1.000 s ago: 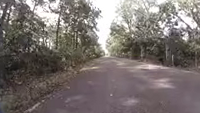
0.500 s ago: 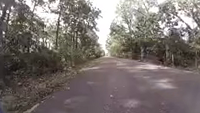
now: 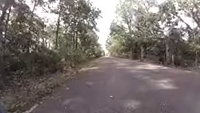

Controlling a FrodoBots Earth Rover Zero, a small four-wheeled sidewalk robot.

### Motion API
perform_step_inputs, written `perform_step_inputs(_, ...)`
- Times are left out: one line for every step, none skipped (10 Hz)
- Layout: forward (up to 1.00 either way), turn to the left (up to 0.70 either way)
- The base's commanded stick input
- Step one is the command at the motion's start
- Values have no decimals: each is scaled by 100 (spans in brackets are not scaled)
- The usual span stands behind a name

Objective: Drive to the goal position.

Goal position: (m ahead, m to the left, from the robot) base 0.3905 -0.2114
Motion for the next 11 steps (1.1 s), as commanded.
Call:
perform_step_inputs(5, -3)
perform_step_inputs(5, -3)
perform_step_inputs(5, -3)
perform_step_inputs(5, -3)
perform_step_inputs(6, -3)
perform_step_inputs(5, -3)
perform_step_inputs(5, -3)
perform_step_inputs(5, -3)
perform_step_inputs(6, -3)
perform_step_inputs(6, -3)
perform_step_inputs(5, -3)
